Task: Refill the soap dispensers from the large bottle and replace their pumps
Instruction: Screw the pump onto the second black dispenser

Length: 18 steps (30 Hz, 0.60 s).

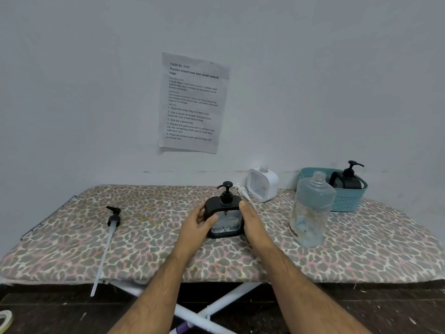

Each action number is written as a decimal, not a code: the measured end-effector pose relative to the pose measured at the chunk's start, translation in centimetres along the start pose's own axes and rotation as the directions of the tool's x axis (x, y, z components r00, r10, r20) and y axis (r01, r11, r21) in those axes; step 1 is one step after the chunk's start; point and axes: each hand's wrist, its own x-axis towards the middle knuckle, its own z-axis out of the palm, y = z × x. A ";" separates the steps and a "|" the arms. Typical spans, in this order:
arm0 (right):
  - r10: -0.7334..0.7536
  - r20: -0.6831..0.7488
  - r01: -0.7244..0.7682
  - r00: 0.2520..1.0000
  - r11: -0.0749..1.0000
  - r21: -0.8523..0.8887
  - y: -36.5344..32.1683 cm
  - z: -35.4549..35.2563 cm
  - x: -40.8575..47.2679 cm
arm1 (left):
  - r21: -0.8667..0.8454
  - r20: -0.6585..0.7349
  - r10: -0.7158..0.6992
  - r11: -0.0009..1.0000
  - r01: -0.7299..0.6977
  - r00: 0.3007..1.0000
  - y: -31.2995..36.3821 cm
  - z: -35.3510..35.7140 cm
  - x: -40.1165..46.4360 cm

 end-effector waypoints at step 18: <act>-0.143 0.057 0.154 0.988 0.948 -0.277 -16.2 -10.9 0.0 | -0.177 0.144 0.307 0.943 -0.281 0.941 12.8 4.6 5.8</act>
